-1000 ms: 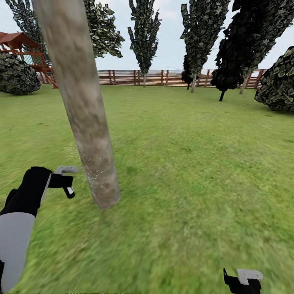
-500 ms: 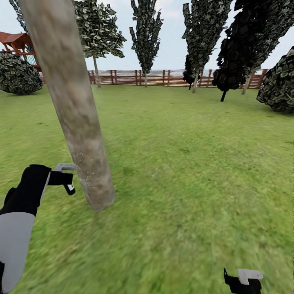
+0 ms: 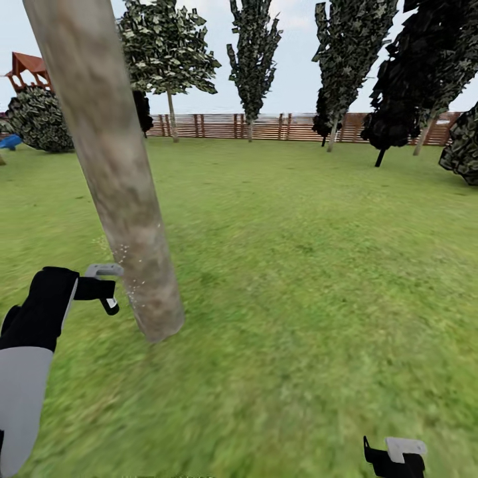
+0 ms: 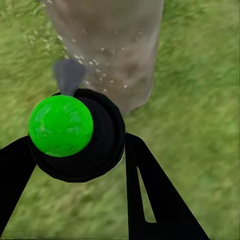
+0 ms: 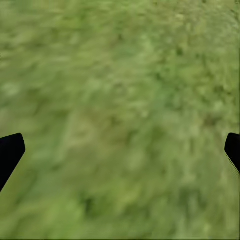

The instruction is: In the garden, pick up the pesticide atomizer on the floor and spray pesticide onto both trees until each tree trunk is fully covered.

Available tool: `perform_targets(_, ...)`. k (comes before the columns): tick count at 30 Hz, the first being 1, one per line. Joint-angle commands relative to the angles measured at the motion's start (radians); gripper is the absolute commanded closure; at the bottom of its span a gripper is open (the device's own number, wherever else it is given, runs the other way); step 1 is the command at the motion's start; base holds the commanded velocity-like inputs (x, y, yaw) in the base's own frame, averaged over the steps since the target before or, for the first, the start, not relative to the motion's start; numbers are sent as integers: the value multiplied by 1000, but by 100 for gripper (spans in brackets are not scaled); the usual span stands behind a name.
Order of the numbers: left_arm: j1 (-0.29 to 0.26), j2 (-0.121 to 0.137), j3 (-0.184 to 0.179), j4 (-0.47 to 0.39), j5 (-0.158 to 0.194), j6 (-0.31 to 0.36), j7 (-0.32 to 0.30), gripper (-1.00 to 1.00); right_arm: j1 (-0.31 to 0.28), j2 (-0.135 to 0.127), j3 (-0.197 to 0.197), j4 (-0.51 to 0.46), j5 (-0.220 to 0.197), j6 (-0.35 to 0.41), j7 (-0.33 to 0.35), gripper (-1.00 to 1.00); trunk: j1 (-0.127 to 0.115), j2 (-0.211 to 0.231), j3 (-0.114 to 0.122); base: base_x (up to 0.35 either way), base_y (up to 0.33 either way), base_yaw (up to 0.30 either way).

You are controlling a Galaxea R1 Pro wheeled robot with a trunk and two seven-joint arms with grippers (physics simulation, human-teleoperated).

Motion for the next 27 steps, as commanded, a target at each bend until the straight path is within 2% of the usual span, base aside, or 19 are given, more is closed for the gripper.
perform_targets(1,0,0,0,-1,1,0,0,100,0,0,0,0,0,0,0,-100,0,0,0,0,-277,277)
perform_targets(5,1,-5,0,-1,2,-1,0,100,0,0,0,0,0,0,0,-100,0,0,0,97,-254,209)
perform_targets(17,3,-5,0,-1,2,-1,0,100,0,0,0,0,0,0,0,-100,0,0,0,189,-212,16)
perform_targets(27,7,-5,-2,14,-3,-4,4,100,0,0,0,0,0,0,0,-100,0,0,0,59,-257,244)
